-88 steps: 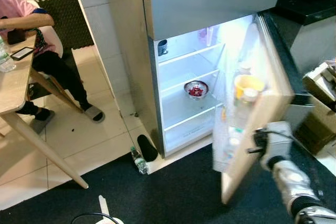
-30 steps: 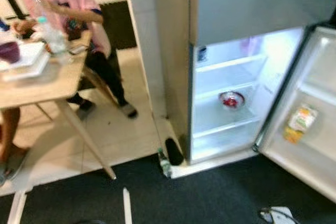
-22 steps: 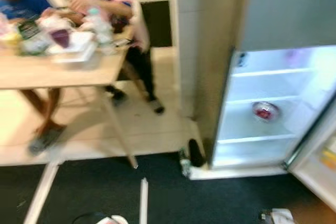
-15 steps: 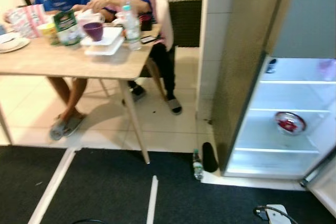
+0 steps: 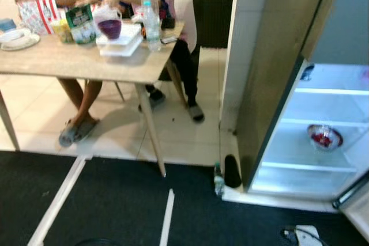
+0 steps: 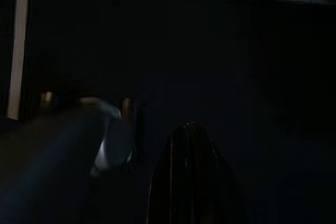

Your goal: Restocking fridge

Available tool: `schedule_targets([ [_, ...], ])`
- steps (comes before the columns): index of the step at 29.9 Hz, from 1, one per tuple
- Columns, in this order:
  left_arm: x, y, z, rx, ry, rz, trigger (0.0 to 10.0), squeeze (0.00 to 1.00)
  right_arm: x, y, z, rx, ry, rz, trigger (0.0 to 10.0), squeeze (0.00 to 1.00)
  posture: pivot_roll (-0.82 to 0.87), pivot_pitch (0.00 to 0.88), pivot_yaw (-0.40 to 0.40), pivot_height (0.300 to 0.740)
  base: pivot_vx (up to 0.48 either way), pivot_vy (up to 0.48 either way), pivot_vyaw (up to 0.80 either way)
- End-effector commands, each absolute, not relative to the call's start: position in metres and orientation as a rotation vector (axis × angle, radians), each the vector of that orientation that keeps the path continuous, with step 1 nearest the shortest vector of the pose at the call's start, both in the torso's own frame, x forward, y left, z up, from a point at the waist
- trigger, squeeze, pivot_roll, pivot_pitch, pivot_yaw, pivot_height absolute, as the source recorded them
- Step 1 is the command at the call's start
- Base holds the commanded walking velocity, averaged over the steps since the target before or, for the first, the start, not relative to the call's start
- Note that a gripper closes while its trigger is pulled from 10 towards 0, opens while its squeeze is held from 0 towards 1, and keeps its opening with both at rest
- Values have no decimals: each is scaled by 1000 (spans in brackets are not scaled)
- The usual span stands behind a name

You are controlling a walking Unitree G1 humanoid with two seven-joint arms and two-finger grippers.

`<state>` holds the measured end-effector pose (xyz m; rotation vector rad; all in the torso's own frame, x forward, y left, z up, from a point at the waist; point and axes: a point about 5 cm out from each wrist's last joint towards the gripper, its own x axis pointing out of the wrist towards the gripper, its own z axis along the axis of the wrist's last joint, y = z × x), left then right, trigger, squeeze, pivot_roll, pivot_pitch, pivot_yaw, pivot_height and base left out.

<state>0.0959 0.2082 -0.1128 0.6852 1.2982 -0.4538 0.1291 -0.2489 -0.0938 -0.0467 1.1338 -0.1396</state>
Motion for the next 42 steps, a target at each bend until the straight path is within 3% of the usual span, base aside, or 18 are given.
schedule_targets([
  [1, 95, 209, -113, 679, 1305, -449, 10000, 0, 133, -252, -92, -36, 1118, -154, 10000, 0, -36, 30, 17, 740, 0, -390, 0],
  [10, 92, 208, -114, 662, 1315, -441, 10000, 0, 147, -249, -87, -29, 1071, -138, 10000, 0, -28, 33, 13, 740, 0, -403, 0],
  [25, 91, 208, -114, 657, 1319, -442, 10000, 0, 145, -248, -88, -31, 1074, -133, 10000, 0, -32, 35, 12, 740, 0, -408, 0],
  [42, 90, 211, -114, 750, 1303, -480, 10000, 0, 146, -248, -88, -45, 1076, -117, 10000, 0, -29, 29, 12, 740, 0, 0, 0],
])
